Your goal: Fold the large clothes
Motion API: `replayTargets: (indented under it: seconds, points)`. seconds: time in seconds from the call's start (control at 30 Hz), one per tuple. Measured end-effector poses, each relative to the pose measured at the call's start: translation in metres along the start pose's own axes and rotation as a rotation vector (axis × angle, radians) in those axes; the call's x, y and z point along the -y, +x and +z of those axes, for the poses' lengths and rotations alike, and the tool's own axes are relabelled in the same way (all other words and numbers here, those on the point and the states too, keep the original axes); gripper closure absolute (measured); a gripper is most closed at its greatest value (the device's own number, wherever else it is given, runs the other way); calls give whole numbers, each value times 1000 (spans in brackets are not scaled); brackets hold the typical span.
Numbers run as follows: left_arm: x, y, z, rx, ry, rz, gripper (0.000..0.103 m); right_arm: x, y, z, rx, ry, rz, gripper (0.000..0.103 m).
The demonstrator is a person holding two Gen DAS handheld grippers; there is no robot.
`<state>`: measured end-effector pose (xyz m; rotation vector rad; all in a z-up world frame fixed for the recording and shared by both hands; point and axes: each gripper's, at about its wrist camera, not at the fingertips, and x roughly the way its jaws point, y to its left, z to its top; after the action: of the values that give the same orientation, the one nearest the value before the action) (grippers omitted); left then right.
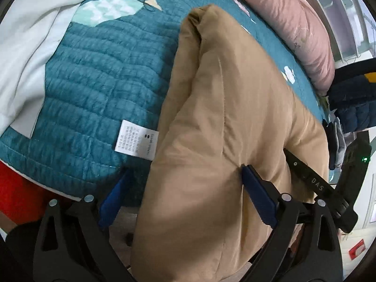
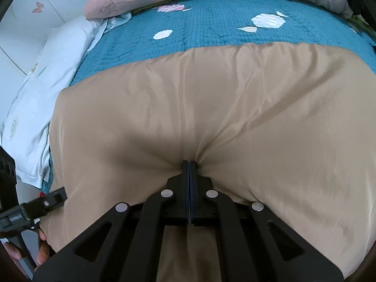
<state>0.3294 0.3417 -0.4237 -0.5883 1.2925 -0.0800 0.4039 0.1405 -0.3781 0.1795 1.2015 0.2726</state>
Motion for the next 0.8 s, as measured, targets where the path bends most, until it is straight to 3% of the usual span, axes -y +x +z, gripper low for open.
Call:
replayTargets:
  seconds: [0.07,0.1,0.27,0.37,0.43,0.5,0.6,0.73,0.8]
  points:
    - [4,-6,-2,18,3,-42,11,0,0,0,-1,-3,3,103]
    - [10,-10,-3,30,28,-69,19,0,-1,0,-1,-5,5,103]
    - [41,-9,1,26,117,-70,21,4,-1,-1,4,3,22,103]
    - [27,3,6,17,14,-131,22,4,-1,-2,5,4,30,103]
    - [22,-1,6,55,-33,-171,31,3,-1,-2,9,4,34,103]
    - [24,1,5,73,-38,-167,55,3,-2,-2,13,12,44,103]
    - [14,1,5,90,-98,-184,65,4,-5,-2,18,31,71,103]
    - [-3,-7,5,89,-134,-230,60,2,-14,-3,26,7,75,103]
    - [-17,-6,7,59,-196,-311,54,5,-11,-5,28,16,85,103]
